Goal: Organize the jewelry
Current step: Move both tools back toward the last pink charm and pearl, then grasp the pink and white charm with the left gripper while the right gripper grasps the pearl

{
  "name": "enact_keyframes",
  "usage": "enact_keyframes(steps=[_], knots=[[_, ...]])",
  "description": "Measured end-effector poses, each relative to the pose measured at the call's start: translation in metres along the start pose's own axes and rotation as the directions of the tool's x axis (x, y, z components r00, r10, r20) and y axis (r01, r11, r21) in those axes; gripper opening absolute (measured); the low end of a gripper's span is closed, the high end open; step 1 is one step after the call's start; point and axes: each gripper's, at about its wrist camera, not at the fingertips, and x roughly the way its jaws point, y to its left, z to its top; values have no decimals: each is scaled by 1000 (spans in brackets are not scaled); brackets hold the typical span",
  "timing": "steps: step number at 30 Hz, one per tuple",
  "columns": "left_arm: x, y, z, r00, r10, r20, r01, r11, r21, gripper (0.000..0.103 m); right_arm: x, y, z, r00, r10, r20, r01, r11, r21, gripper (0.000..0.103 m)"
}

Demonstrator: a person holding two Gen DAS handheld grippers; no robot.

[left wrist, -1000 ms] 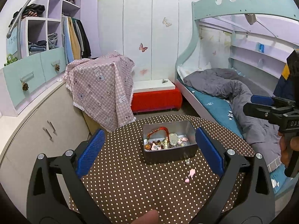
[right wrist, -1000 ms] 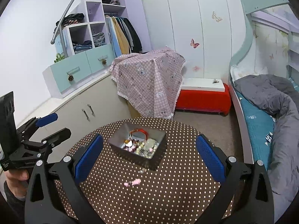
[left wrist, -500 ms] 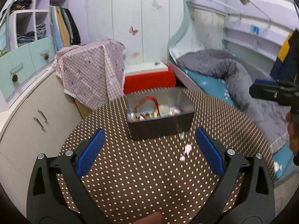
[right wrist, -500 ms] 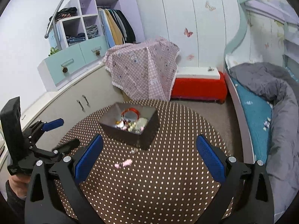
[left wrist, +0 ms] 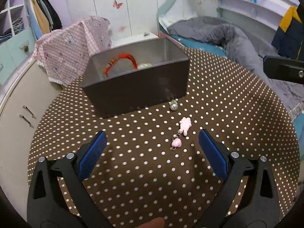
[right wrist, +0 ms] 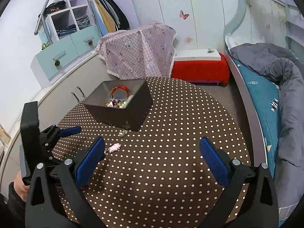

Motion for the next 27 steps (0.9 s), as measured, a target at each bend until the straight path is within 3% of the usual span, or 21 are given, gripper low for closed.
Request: enact_keyframes(steps=[4,7,8,9,10,14,20,22,24,27], knots=[[15,-8,2,999,-16,-44,17,1000,17,95,6,-5,-2,1000,-17,-15,17,1000,-4,96],[17,-7,4,990,-128,-63,127,992,-16,56,10,-6,-3,999,-23,-22,23,1000,0,96],[16,-8,4,990,-126,-60,126,992,-13,34,11,-6,-3,999,-30,-25,30,1000,-2,96],[14,-8,5,990,-127,-60,127,992,-3,18,13,-5,-3,999,-38,-29,37,999,-6,96],[12,-7,4,989,-137,-62,137,991,-6,13,15,-4,-3,998,-44,-33,44,999,-11,96],[1,4,-9,992,-118,-47,117,993,-18,12,27,7,-2,996,-63,-56,61,997,-44,96],[-5,43,-27,997,-75,-32,71,991,-115,12,65,39,-3,991,-76,-113,62,991,-120,94],[-5,55,-26,997,-75,-28,70,985,-156,12,81,49,-4,987,-77,-138,59,990,-129,89],[-5,61,-27,996,-82,-25,76,980,-186,12,93,55,-2,985,-74,-157,56,991,-121,75],[-3,61,-28,996,-80,-28,73,976,-203,14,110,66,-1,981,-84,-176,63,990,-124,63]])
